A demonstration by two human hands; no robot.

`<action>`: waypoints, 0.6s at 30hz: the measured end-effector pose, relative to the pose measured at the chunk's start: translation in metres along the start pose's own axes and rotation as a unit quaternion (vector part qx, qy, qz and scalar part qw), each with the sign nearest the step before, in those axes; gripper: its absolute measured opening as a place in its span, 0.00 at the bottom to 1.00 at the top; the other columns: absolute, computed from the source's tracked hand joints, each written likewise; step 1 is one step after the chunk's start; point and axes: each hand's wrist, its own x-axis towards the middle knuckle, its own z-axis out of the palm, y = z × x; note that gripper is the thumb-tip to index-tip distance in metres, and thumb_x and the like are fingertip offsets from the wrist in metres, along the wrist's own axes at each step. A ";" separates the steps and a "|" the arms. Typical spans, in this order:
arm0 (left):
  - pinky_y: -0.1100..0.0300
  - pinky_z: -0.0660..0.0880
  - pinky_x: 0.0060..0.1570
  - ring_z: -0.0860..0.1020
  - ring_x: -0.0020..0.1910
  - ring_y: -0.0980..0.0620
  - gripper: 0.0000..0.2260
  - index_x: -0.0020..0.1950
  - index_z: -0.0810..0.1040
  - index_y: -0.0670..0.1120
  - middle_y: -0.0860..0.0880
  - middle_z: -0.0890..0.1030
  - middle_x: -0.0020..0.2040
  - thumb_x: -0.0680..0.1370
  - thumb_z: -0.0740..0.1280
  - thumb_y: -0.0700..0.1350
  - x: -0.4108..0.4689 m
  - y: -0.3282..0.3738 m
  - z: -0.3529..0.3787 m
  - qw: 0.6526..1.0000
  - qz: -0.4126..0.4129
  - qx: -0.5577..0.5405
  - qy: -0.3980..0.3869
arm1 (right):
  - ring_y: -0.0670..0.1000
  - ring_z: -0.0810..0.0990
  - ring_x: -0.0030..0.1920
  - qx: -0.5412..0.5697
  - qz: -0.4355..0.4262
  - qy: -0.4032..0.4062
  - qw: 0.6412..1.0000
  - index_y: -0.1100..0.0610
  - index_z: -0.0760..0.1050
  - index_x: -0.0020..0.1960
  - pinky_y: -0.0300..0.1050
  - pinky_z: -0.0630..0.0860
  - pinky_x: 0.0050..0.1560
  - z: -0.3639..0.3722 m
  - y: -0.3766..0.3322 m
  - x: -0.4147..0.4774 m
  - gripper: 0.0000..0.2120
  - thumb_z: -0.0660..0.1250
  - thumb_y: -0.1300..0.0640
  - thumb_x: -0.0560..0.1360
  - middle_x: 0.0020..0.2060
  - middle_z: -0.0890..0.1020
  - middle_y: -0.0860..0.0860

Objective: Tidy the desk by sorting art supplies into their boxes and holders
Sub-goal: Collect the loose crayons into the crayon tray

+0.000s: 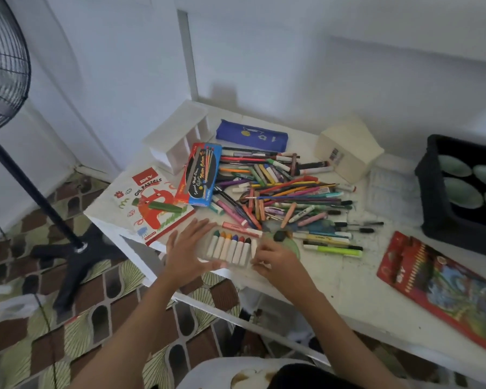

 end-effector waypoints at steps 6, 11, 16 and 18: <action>0.46 0.43 0.71 0.49 0.72 0.63 0.46 0.71 0.55 0.64 0.59 0.59 0.75 0.56 0.53 0.82 -0.001 0.001 0.002 1.000 0.008 0.013 0.006 | 0.51 0.78 0.38 -0.021 0.039 0.039 0.998 0.61 0.81 0.37 0.38 0.71 0.39 0.016 -0.003 -0.005 0.05 0.68 0.60 0.69 0.37 0.80 0.51; 0.46 0.43 0.71 0.49 0.72 0.64 0.46 0.72 0.57 0.64 0.60 0.59 0.75 0.57 0.54 0.82 -0.002 -0.001 0.001 1.000 0.010 0.005 0.003 | 0.52 0.79 0.39 -0.021 0.043 0.061 0.997 0.61 0.81 0.37 0.38 0.70 0.43 0.019 -0.002 -0.007 0.01 0.71 0.64 0.67 0.36 0.81 0.52; 0.47 0.42 0.71 0.48 0.72 0.64 0.46 0.71 0.56 0.65 0.60 0.58 0.75 0.56 0.54 0.83 -0.001 -0.002 0.001 1.000 0.008 -0.002 -0.005 | 0.49 0.75 0.44 0.004 0.063 0.080 0.995 0.59 0.83 0.43 0.34 0.67 0.46 0.010 0.003 -0.003 0.03 0.72 0.63 0.70 0.41 0.83 0.51; 0.48 0.41 0.71 0.48 0.72 0.64 0.46 0.70 0.55 0.65 0.62 0.57 0.74 0.55 0.53 0.83 -0.001 -0.001 0.000 1.000 0.008 -0.001 -0.010 | 0.47 0.74 0.44 0.006 0.080 0.104 0.991 0.58 0.83 0.46 0.39 0.70 0.48 0.000 0.007 0.005 0.04 0.72 0.62 0.71 0.41 0.83 0.50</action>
